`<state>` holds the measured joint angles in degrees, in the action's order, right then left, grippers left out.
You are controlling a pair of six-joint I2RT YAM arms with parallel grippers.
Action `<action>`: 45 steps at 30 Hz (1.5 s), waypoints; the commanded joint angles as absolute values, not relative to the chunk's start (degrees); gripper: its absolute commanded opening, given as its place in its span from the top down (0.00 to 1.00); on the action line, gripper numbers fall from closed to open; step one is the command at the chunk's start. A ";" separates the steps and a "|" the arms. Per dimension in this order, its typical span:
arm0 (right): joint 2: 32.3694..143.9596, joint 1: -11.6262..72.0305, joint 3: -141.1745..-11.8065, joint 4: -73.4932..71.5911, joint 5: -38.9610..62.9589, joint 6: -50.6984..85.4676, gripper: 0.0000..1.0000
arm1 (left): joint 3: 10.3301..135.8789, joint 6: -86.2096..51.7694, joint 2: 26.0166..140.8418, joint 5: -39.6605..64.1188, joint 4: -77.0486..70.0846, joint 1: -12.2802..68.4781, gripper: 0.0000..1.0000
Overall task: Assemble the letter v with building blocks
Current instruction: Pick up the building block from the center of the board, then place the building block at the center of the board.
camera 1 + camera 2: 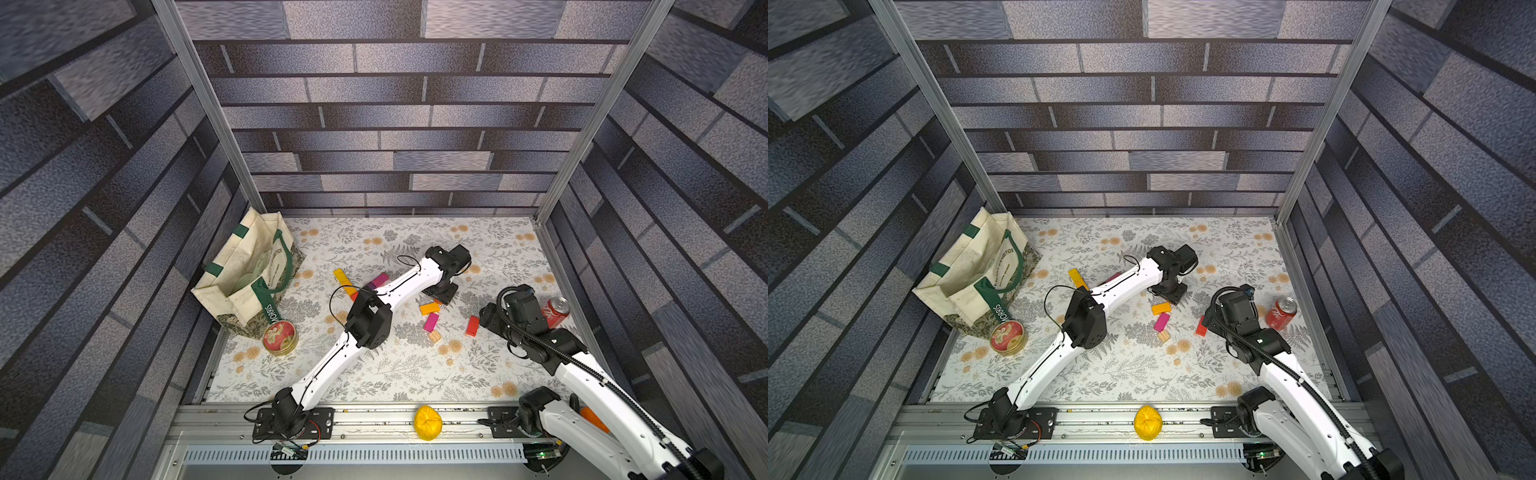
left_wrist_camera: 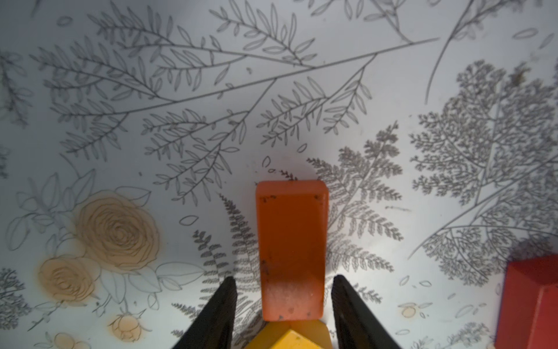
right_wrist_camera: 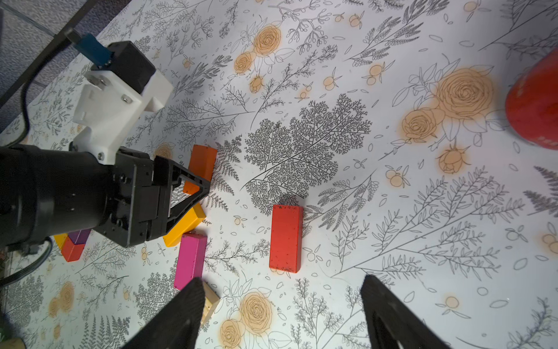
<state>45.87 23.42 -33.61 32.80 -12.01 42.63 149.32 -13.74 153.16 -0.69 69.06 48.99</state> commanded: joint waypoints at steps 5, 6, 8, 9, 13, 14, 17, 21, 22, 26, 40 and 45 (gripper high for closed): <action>46.39 22.66 -33.04 33.40 -12.74 42.66 0.17 | 151.52 -15.82 155.02 -2.55 68.38 49.06 0.49; 46.62 22.63 -33.02 33.33 -12.69 42.58 0.16 | 151.48 -15.91 155.10 -2.40 68.28 49.04 0.49; 47.25 22.59 -33.12 33.01 -12.44 42.50 0.16 | 151.52 -16.13 155.38 -2.35 68.04 49.09 0.50; 47.52 22.57 -33.18 32.90 -12.36 42.48 0.16 | 151.47 -16.17 155.48 -2.29 68.03 49.08 0.50; 48.76 22.54 -33.49 32.17 -11.81 42.28 0.16 | 151.94 -16.72 155.57 -2.63 68.23 48.79 0.58; 49.01 22.50 -33.64 31.98 -11.76 42.21 0.16 | 152.17 -17.21 155.36 -2.72 68.45 48.66 0.63; 49.80 22.36 -33.74 31.41 -11.43 42.08 0.16 | 152.80 -19.04 154.24 -2.57 68.55 48.09 0.74; 51.19 22.41 -33.78 30.40 -10.75 41.89 0.16 | 153.07 -22.54 151.97 -2.03 68.10 46.42 0.82; 51.68 22.36 -33.72 29.86 -10.49 41.88 0.16 | 153.09 -23.81 151.35 -1.69 67.95 45.78 0.84; 54.74 22.24 -34.23 27.63 -9.13 41.45 0.16 | 153.06 -29.58 149.43 -0.88 67.85 42.79 0.90; 67.17 22.06 -39.79 24.09 -1.78 39.74 0.16 | 158.17 -45.79 154.09 -1.50 66.09 35.70 0.98; 68.37 22.06 -40.58 23.99 -0.62 39.03 0.16 | 158.15 -50.74 155.13 -2.77 66.75 35.18 0.99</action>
